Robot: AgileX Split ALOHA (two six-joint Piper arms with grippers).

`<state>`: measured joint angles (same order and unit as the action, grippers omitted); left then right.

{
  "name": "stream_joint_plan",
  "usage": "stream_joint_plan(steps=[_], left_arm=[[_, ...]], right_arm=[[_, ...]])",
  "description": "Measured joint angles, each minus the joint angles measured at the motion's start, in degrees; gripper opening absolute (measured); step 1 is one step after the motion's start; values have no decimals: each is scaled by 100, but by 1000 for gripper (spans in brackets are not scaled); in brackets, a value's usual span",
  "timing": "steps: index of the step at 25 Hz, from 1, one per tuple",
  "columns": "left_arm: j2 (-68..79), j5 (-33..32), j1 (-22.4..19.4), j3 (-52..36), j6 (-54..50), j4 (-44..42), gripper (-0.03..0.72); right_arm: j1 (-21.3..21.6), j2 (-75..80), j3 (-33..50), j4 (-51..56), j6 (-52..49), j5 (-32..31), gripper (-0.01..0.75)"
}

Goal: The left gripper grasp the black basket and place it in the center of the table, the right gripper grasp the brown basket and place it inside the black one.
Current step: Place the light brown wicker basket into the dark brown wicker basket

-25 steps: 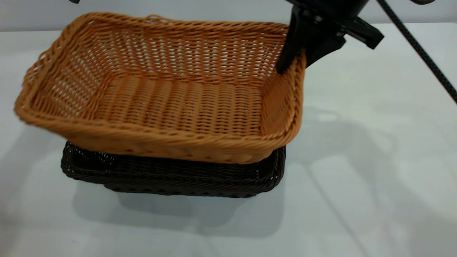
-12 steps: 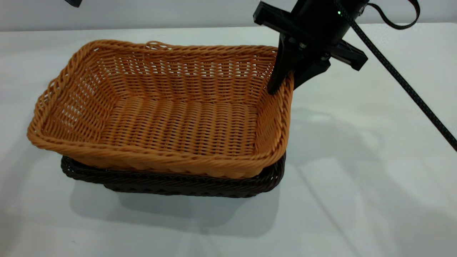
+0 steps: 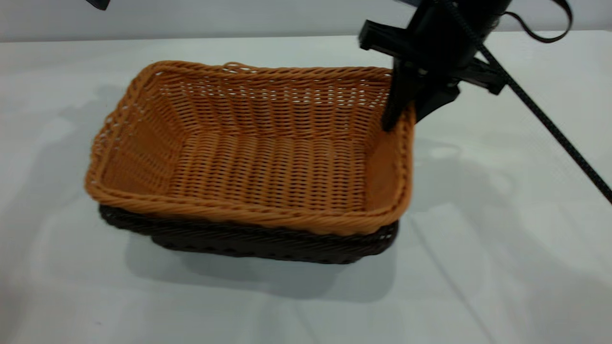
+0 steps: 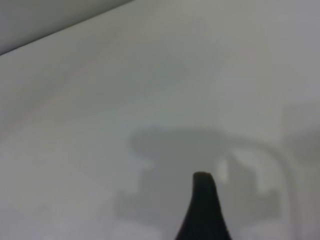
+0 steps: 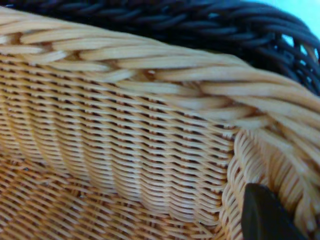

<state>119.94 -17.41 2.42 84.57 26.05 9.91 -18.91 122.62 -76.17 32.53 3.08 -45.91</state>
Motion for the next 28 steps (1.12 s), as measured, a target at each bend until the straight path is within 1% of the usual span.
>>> stream_joint_plan(steps=[4, 8, 15, 18, 20, 21, 26, 28], left_arm=[[0, 0, 0, 0, 0, 0, 518], [0, 0, 0, 0, 0, 0, 518], [0, -27, 0, 0, -17, 0, 518], [0, -119, 0, 0, -17, 0, 518], [0, -185, 0, 0, -19, 0, 518], [0, -198, 0, 0, -24, 0, 518], [0, -232, 7, 0, -24, 0, 518], [-17, -237, 17, 0, -24, 0, 518]], right_arm=[[238, 0, -8, -267, 25, -20, 76], [349, 0, -15, -428, 211, 2, 78], [356, 0, -15, -454, 514, 93, 86], [356, 0, -15, -477, 569, 123, 115], [356, 0, -15, -536, 610, 142, 170], [356, 0, -15, -575, 621, 149, 213], [356, 0, -55, -669, 628, 145, 469], [357, 0, -169, -779, 628, 26, 552]])
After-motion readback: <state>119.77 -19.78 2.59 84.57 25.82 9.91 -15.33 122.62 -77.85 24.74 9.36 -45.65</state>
